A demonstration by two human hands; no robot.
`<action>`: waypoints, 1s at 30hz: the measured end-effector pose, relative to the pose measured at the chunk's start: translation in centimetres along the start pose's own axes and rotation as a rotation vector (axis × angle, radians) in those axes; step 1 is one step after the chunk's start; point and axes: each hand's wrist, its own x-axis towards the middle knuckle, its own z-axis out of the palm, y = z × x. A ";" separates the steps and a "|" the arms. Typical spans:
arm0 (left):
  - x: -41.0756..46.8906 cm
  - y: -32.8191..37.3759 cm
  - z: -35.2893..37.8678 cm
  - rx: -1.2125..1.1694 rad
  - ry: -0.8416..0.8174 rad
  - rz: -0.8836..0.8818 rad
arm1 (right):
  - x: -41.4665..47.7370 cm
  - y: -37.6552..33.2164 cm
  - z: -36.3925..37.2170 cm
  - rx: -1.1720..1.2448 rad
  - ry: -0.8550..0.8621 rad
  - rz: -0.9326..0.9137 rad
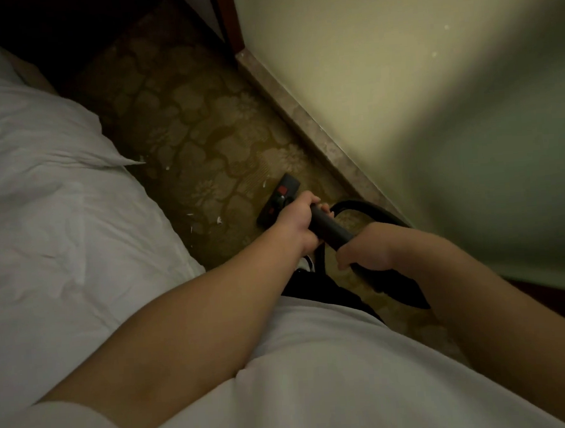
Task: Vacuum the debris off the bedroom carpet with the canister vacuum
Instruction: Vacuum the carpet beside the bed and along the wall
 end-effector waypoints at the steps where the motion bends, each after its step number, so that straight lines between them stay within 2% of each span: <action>1: 0.1 0.1 0.3 0.009 -0.002 0.000 | 0.2 0.1 0.1 0.020 0.005 0.000; 8: 1.3 1.9 -0.7 0.072 0.028 0.061 | 1.8 -1.0 1.0 0.103 0.024 -0.029; 15: 1.3 5.5 -4.9 -0.010 0.062 0.125 | 3.7 -5.7 2.8 0.081 -0.015 -0.068; 22: 0.2 12.1 -10.8 -0.141 0.084 0.192 | 5.5 -14.3 4.8 -0.064 -0.030 -0.143; 30: 0.4 23.1 -18.1 -0.195 0.118 0.212 | 7.8 -27.7 6.7 -0.145 -0.059 -0.162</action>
